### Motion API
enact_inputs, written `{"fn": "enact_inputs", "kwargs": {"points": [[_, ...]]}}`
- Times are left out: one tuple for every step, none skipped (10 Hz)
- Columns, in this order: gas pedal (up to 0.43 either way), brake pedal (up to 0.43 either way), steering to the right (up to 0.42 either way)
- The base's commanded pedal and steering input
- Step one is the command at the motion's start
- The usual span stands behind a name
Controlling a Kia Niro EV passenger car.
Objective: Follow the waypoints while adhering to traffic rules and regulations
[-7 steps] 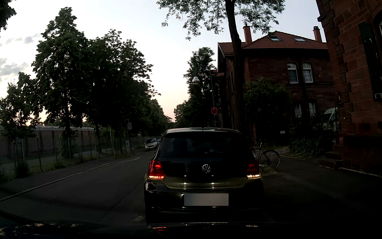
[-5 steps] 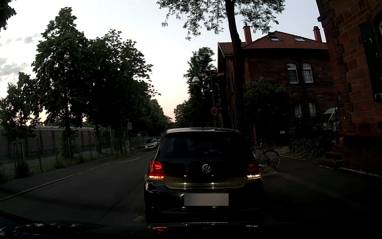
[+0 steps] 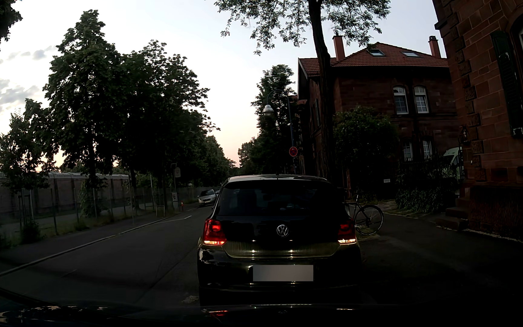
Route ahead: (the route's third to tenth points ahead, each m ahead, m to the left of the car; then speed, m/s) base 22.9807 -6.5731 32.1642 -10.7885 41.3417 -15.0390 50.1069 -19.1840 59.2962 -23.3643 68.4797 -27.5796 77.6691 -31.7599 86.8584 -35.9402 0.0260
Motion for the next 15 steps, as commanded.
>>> {"fn": "enact_inputs", "kwargs": {"points": [[0.0,0.201,-0.128],[0.0,0.195,-0.172],[0.0,0.171,-0.211],[0.0,0.073,-0.244],[0.0,0.006,-0.298],[0.0,0.0,-0.342],[0.0,0.0,-0.391],[0.0,0.0,-0.446],[0.0,0.0,-0.51],[0.0,0.0,-0.568],[0.0,0.0,-0.63],[0.0,0.0,-0.693],[0.0,0.0,-0.74],[0.0,0.0,-0.785],[0.0,0.0,-0.823]]}}
